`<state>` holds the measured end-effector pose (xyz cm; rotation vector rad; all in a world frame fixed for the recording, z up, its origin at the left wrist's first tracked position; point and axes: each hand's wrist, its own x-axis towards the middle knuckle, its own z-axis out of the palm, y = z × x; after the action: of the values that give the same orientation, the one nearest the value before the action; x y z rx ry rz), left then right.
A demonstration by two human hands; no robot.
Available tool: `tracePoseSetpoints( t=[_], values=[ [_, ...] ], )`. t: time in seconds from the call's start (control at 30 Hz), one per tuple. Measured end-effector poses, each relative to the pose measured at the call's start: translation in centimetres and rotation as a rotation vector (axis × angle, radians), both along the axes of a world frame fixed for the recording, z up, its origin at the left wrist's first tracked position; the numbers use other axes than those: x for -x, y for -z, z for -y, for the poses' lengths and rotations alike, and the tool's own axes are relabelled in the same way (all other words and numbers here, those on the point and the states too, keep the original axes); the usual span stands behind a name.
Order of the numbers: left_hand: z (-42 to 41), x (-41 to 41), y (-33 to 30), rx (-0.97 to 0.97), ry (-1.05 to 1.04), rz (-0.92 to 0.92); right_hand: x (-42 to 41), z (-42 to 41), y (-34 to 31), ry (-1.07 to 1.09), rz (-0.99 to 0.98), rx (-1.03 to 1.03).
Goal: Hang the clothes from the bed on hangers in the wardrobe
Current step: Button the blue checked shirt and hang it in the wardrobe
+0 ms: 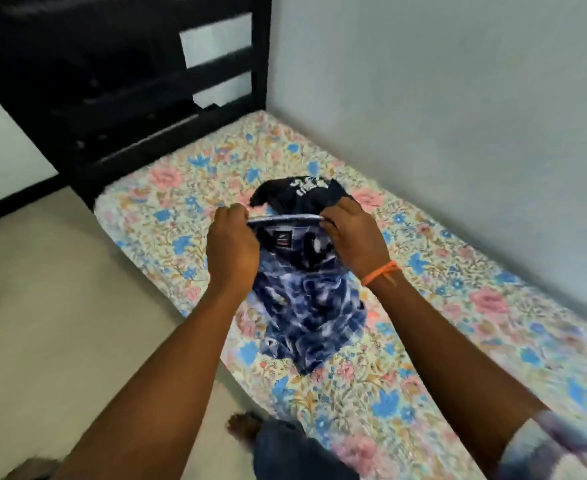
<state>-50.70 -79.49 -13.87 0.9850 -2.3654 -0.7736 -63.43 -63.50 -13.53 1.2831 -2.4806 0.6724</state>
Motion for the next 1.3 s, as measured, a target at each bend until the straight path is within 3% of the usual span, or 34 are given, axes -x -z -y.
tracePoseSetpoints(
  t=[0.1,0.2,0.27,0.43,0.5,0.7,0.93,1.03,1.13,1.3],
  values=[
    [-2.6,-1.3,-8.3,0.181,0.162,-0.057,-2.1,-3.4,-7.3,0.142,0.002,0.016],
    [-5.2,-2.9,-14.1,0.371,0.294,-0.075,-4.1,-7.1,-13.1,0.287,0.016,0.176],
    [-7.9,-4.2,-17.5,0.391,0.333,-0.117,-6.2,-10.3,-16.3,0.359,-0.006,0.292],
    [-16.4,-7.7,-22.6,0.153,0.392,-0.357,-13.4,-18.9,-22.0,0.575,-0.069,0.58],
    [-20.1,-9.0,-23.6,0.042,0.386,-0.407,-16.1,-22.4,-23.5,0.659,-0.007,0.663],
    [-32.5,-11.7,-26.4,-0.318,0.406,-0.469,-24.3,-32.9,-26.4,0.875,0.021,0.705],
    [-45.5,-14.6,-27.8,0.144,1.049,-0.322,-33.8,-49.0,-27.7,1.228,0.01,0.783],
    [-51.9,-17.0,-28.4,0.353,1.22,-0.292,-39.4,-54.3,-27.8,1.334,0.004,0.841],
    [-59.1,-20.4,-29.4,0.4,1.34,-0.347,-45.8,-59.7,-28.4,1.44,-0.033,0.927],
    [-71.1,-28.8,-32.2,0.355,1.519,-0.525,-57.7,-69.3,-30.9,1.649,-0.155,0.884]
  ],
)
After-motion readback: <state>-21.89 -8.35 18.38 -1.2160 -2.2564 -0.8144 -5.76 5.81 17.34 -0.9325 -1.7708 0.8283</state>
